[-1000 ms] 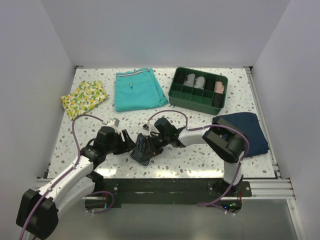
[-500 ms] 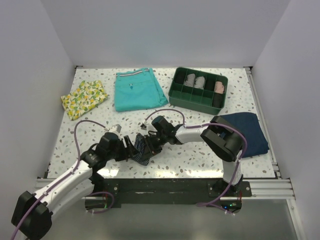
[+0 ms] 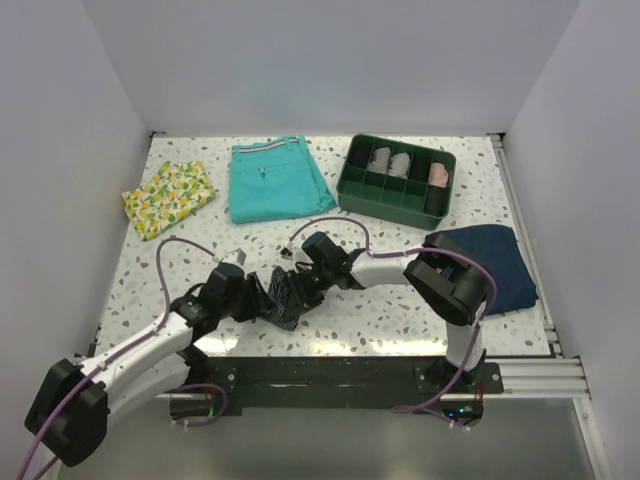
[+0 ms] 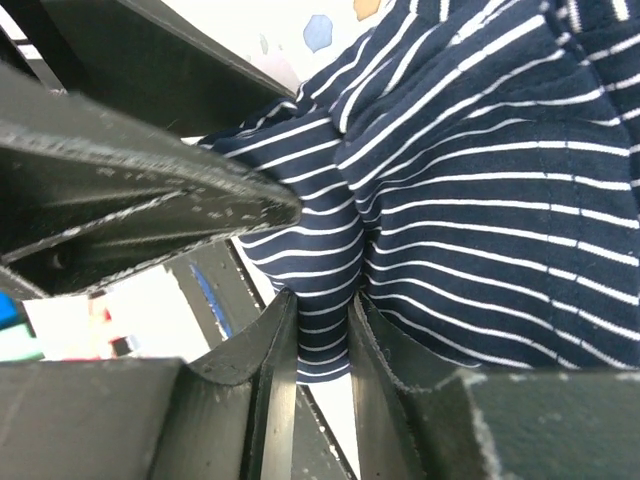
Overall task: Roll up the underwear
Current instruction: Roll the underwear to the center of the board.
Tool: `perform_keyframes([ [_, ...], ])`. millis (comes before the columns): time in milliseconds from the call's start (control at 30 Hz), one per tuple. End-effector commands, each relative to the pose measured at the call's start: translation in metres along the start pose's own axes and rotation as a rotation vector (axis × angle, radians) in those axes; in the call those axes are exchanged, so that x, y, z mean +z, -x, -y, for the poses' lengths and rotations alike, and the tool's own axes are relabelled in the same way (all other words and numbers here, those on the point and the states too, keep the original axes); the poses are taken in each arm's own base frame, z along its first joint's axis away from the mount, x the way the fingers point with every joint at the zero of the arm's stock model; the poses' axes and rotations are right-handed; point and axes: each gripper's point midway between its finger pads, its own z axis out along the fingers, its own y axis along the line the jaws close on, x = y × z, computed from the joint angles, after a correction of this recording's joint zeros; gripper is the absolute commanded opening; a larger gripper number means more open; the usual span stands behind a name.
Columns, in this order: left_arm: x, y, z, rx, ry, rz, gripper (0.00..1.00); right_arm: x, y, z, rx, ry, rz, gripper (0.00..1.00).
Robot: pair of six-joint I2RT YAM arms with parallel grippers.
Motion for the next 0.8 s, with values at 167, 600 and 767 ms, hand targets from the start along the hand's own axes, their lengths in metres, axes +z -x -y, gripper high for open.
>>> perform_keyframes([
  [167,0.018,0.024,-0.004,0.073,0.099,0.048,0.23,-0.025,-0.017,0.014,-0.138,-0.226,0.013,0.43],
  [600,0.027,0.039,0.022,0.173,0.058,0.015,0.19,-0.099,0.014,-0.001,-0.396,-0.510,0.221,0.56],
  [767,0.030,0.040,0.035,0.189,0.029,-0.024,0.19,-0.086,0.021,-0.010,-0.514,-0.590,0.211,0.56],
])
